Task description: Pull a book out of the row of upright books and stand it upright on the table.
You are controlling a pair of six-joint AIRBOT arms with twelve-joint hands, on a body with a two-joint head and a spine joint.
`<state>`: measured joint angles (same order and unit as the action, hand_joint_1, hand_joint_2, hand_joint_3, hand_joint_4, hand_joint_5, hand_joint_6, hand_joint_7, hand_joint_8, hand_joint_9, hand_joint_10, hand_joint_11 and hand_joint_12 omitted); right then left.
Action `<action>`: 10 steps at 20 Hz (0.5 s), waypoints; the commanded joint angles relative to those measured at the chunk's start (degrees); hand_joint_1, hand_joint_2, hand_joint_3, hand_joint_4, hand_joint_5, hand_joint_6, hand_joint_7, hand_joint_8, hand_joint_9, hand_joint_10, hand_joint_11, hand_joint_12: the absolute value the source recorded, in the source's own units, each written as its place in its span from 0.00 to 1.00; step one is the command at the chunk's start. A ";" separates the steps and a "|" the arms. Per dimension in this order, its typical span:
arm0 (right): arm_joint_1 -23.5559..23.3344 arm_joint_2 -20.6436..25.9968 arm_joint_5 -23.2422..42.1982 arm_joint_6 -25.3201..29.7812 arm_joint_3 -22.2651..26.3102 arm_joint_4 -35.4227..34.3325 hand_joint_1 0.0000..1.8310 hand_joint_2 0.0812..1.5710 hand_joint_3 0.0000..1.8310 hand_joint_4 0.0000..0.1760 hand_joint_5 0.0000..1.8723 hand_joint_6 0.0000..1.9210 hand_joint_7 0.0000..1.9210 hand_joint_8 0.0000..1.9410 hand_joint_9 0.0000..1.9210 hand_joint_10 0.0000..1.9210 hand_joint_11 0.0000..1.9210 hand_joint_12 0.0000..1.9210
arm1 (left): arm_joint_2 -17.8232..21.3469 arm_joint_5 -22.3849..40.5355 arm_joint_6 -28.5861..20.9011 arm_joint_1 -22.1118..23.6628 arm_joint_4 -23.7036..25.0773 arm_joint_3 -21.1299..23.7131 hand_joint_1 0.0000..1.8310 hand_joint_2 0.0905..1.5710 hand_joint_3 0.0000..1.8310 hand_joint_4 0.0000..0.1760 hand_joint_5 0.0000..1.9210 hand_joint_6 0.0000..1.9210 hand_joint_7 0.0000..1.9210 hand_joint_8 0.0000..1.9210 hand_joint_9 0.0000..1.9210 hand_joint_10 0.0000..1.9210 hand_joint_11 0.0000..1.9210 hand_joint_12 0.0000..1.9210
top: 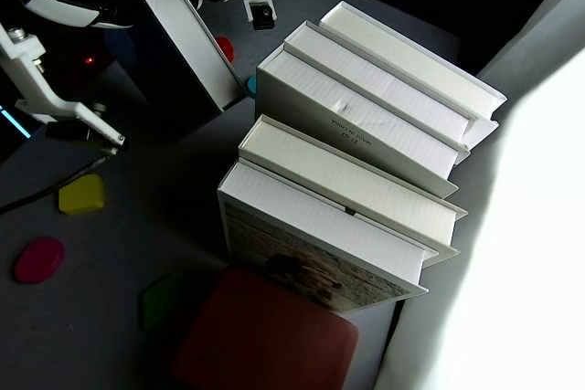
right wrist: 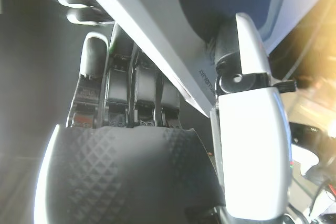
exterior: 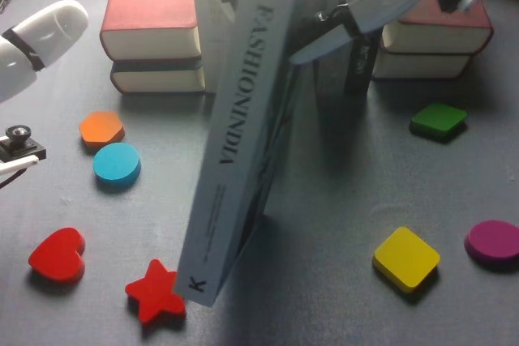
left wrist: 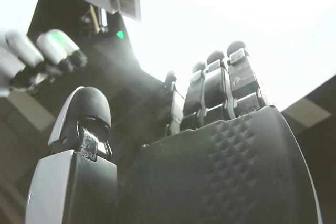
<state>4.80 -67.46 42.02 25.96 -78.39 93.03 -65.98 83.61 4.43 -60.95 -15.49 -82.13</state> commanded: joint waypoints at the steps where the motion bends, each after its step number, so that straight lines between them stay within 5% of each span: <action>1: -0.78 0.35 -1.66 -1.64 0.07 -1.05 0.61 0.83 0.00 0.00 0.40 0.74 0.19 0.81 0.06 0.78 0.03 1.00 | -0.16 7.15 -0.50 0.36 -0.98 -0.13 0.18 0.84 0.00 0.49 0.04 0.01 0.00 0.00 0.00 0.00 0.00 0.09; 2: -1.30 1.18 -2.17 -1.64 0.43 -0.66 0.61 0.78 0.00 0.00 0.41 0.69 0.56 0.96 0.60 0.96 0.61 1.00 | -0.16 7.18 -0.50 0.36 -1.01 -0.09 0.18 0.84 0.00 0.33 0.06 0.01 0.00 0.00 0.00 0.00 0.00 0.08; 3: -1.81 2.14 -2.74 -1.64 0.90 -0.19 0.60 0.78 0.00 0.00 0.40 0.71 0.29 0.62 0.24 0.72 0.15 0.99 | -0.15 7.20 -0.50 0.33 -1.03 -0.07 0.18 0.84 0.00 0.34 0.06 0.00 0.00 0.00 0.00 0.00 0.00 0.05; 4: -2.32 3.32 -3.21 -1.74 1.47 0.08 0.59 0.79 0.00 0.00 0.38 0.73 0.22 0.36 0.04 0.59 0.01 0.94 | -0.15 7.23 -0.50 0.31 -1.05 -0.07 0.20 0.83 0.00 0.30 0.07 0.00 0.00 0.00 0.00 0.00 0.00 0.00; 5: -2.91 4.32 -3.51 -1.74 2.03 0.54 0.59 0.79 0.00 0.00 0.38 0.73 0.22 0.36 0.04 0.59 0.01 0.94 | -0.15 7.27 -0.50 0.31 -1.05 -0.08 0.20 0.83 0.00 0.30 0.07 0.00 0.00 0.00 0.00 0.00 0.00 0.00; 7: -4.36 6.07 -4.35 -1.73 3.35 1.97 0.61 0.75 0.00 0.00 0.44 0.64 0.25 0.18 0.00 0.41 0.00 0.85 | -0.12 7.33 -0.50 0.31 -1.06 -0.05 0.19 0.83 0.00 0.36 0.06 0.00 0.00 0.00 0.00 0.00 0.00 0.00; 8: -5.24 6.83 -4.96 -1.71 4.09 3.26 0.61 0.77 0.00 0.00 0.41 0.68 0.31 0.20 0.05 0.50 0.00 0.91 | -0.10 7.37 -0.50 0.30 -1.07 -0.01 0.20 0.84 0.00 0.34 0.06 0.00 0.00 0.00 0.00 0.00 0.00 0.00; 9: -5.63 7.32 -5.67 -1.63 4.94 4.94 0.64 0.78 0.00 0.00 0.44 0.68 0.33 0.62 0.18 0.67 0.07 0.98 | -0.11 7.38 -0.50 0.29 -1.11 0.01 0.20 0.84 0.00 0.39 0.06 0.00 0.00 0.00 0.00 0.00 0.00 0.00; 10: -5.74 7.43 -5.77 -1.63 5.10 5.25 0.60 0.78 0.00 0.00 0.40 0.71 0.22 0.37 0.01 0.56 0.00 0.98 | -0.13 7.38 -0.50 0.25 -1.15 -0.01 0.21 0.83 0.00 0.36 0.06 0.00 0.00 0.00 0.00 0.00 0.00 0.00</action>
<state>-0.12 -59.72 37.04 24.23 -73.54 101.91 -65.98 83.90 4.40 -60.95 -15.53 -82.13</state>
